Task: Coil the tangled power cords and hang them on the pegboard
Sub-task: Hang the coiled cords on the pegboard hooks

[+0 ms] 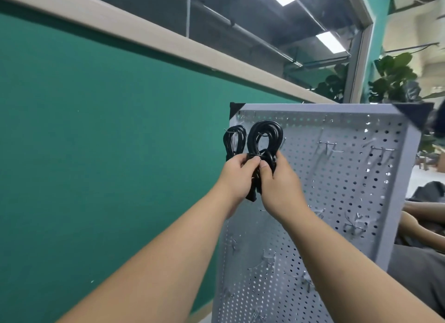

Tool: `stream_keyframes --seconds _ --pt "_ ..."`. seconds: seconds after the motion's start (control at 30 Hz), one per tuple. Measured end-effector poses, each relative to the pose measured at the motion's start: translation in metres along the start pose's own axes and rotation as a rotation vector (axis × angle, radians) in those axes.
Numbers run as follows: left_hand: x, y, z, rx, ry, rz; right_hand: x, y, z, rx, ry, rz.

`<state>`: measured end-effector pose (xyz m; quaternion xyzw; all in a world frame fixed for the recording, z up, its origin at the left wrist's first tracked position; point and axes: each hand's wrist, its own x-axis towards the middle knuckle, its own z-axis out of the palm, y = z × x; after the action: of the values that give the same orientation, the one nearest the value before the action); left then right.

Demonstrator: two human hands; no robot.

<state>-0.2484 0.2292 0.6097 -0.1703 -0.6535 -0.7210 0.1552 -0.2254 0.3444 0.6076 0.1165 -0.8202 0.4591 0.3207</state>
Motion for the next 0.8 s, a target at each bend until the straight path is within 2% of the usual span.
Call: stream_keyframes --seconds 0.27,0.43,0.6,0.8 --pt "0.025 -0.006 0.011 0.085 -0.052 -0.099 0.029 0.007 -0.01 -0.216 -0.121 0.101" --pt "0.029 -0.014 0.01 0.104 -0.051 -0.088 0.033 0.008 -0.018 -0.372 -0.204 0.154" --pt "0.023 -0.02 0.005 0.104 -0.071 -0.071 0.026 0.01 -0.021 -0.425 -0.185 0.108" --pt "0.012 -0.024 0.003 0.144 -0.046 -0.051 0.016 0.01 -0.026 -0.379 -0.136 0.101"
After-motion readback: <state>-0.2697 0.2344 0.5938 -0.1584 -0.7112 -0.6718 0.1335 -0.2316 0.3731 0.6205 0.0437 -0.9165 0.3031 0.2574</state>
